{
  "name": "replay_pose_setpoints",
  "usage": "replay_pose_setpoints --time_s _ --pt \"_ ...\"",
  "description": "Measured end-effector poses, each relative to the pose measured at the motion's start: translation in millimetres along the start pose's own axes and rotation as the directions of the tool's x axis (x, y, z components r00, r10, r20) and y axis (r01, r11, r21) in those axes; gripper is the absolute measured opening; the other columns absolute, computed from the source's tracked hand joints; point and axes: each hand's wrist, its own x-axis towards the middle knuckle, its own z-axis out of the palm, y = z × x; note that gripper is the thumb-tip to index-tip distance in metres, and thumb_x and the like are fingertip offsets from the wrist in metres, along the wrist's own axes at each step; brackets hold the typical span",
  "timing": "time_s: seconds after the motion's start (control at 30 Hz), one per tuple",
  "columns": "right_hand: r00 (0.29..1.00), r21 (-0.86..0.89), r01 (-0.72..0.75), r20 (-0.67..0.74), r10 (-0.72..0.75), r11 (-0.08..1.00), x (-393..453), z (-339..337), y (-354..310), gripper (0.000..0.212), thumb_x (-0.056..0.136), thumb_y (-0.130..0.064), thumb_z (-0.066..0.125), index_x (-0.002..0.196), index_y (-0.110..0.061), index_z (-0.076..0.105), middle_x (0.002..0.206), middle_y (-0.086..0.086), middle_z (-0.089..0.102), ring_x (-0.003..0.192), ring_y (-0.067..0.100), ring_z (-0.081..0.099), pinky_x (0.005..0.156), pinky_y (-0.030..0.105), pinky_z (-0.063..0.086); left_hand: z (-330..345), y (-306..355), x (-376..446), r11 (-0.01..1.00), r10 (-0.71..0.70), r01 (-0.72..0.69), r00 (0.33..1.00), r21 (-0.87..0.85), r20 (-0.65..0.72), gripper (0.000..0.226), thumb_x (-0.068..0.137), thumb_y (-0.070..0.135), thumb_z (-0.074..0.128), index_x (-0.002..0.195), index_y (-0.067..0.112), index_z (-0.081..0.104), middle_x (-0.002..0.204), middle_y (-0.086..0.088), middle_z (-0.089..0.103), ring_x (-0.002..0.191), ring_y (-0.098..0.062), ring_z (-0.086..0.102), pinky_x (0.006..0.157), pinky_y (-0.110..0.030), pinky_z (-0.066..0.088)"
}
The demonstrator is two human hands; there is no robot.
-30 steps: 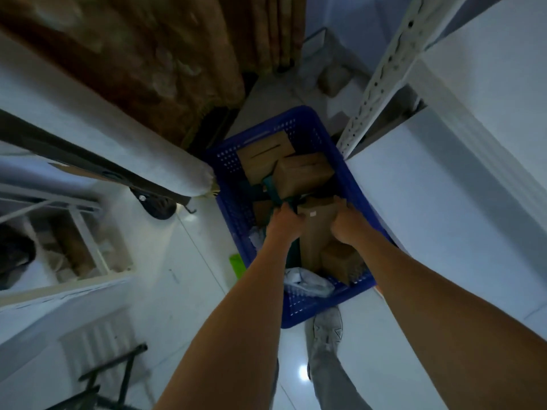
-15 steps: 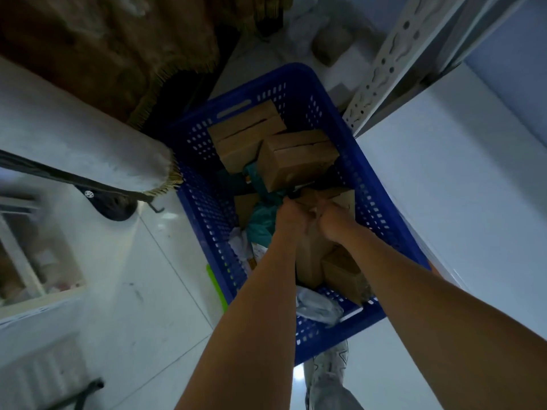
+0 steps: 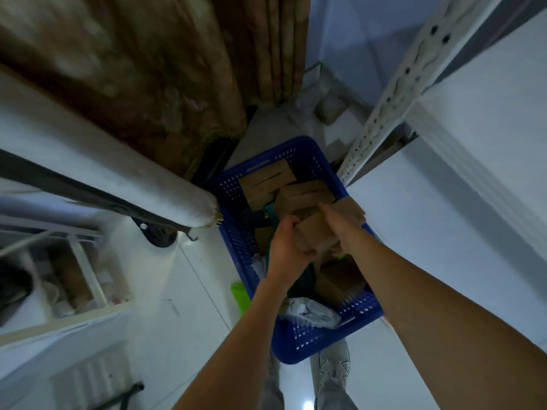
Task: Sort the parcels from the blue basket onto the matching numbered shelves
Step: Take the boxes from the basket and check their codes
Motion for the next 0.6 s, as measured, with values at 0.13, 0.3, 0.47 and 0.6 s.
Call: replay_pose_setpoints --time_s 0.13,0.3,0.47,0.6 --pt "0.994 0.186 -0.074 0.091 0.057 0.98 -84 -34 -28 0.083 0.083 -0.049 0.074 0.15 -0.02 0.034 0.141 0.015 0.047 0.118 0.038 0.054 0.073 0.053 0.059 -56 67 -43 0.992 0.091 -0.091 0.996 0.09 -0.002 0.068 0.067 0.016 0.086 0.124 0.016 0.048 0.124 0.0 0.055 0.107 -0.017 0.057 0.081 -0.029 0.05" --pt "0.992 0.147 0.129 -0.031 -0.126 0.981 -211 -72 -57 0.038 0.09 -0.022 0.065 0.124 -0.009 0.056 0.114 0.012 0.062 0.095 0.023 0.059 0.062 0.041 0.06 -102 147 -106 0.895 0.177 -0.167 0.984 0.414 0.015 0.069 0.073 0.026 0.077 0.133 0.015 0.043 0.13 -0.006 0.049 0.113 -0.029 0.057 0.092 -0.043 0.05" --pt "0.971 0.137 0.227 0.04 -0.234 0.964 -329 -104 -69 0.063 0.094 -0.04 0.063 0.143 -0.006 0.043 0.137 0.014 0.055 0.117 0.03 0.056 0.097 0.038 0.05 -136 248 -156 0.791 0.18 -0.087 0.979 0.605 -0.095 0.077 0.081 0.049 0.066 0.145 0.017 0.036 0.137 -0.008 0.052 0.119 -0.032 0.057 0.093 -0.047 0.049" --pt "0.891 0.208 0.429 0.064 -0.45 0.879 -381 -154 -83 0.081 0.095 -0.046 0.06 0.157 -0.022 0.014 0.153 0.006 0.038 0.133 0.03 0.044 0.107 0.041 0.043 -190 310 -182 0.927 0.077 -0.015 0.986 0.375 -0.149 0.064 0.082 0.04 0.071 0.136 0.02 0.042 0.121 -0.002 0.058 0.1 -0.024 0.061 0.077 -0.039 0.054"
